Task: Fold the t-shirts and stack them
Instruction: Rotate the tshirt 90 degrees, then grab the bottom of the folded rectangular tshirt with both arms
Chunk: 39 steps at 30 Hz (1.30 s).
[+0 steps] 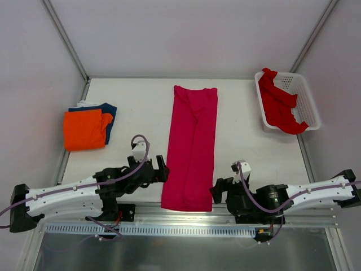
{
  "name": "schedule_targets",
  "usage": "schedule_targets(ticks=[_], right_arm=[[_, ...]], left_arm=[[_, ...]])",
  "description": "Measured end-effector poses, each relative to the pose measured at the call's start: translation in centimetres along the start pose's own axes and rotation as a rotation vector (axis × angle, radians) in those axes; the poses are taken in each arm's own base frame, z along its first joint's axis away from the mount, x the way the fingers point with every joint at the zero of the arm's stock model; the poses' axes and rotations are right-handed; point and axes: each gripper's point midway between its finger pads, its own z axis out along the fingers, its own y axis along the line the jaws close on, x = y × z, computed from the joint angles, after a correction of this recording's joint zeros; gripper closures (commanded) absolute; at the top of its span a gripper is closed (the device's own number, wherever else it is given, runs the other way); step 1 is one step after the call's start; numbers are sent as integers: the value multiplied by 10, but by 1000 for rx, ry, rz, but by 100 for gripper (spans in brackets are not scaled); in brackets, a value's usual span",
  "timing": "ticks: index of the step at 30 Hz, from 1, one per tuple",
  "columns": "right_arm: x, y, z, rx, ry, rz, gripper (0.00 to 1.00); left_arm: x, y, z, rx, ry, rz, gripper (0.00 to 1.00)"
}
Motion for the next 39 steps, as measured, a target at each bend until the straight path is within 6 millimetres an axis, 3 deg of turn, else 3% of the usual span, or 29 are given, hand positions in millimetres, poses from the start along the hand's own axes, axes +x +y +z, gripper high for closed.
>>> schedule_targets(ticks=[3, 5, 15, 20, 25, 35, 39], right_arm=[[41, -29, 15, 6, 44, 4, 1], [52, -33, 19, -13, 51, 45, 0], [76, -10, 35, -113, 66, 239, 0], [85, 5, 39, -147, 94, 324, 0], [88, 16, 42, -128, 103, 351, 0], [91, 42, 49, -152, 117, 415, 0], [94, 46, 46, -141, 139, 398, 0]], left_arm=[[25, 18, 0, 27, 46, 4, 1], [40, 22, -1, 84, 71, -16, 1], [92, 10, 0, 368, 155, -171, 1], [96, -6, -5, 434, 201, -249, 1], [115, -1, 1, 379, 284, -263, 1], [122, -13, -3, 411, 339, -297, 1], [124, -14, -5, 413, 354, -308, 9]])
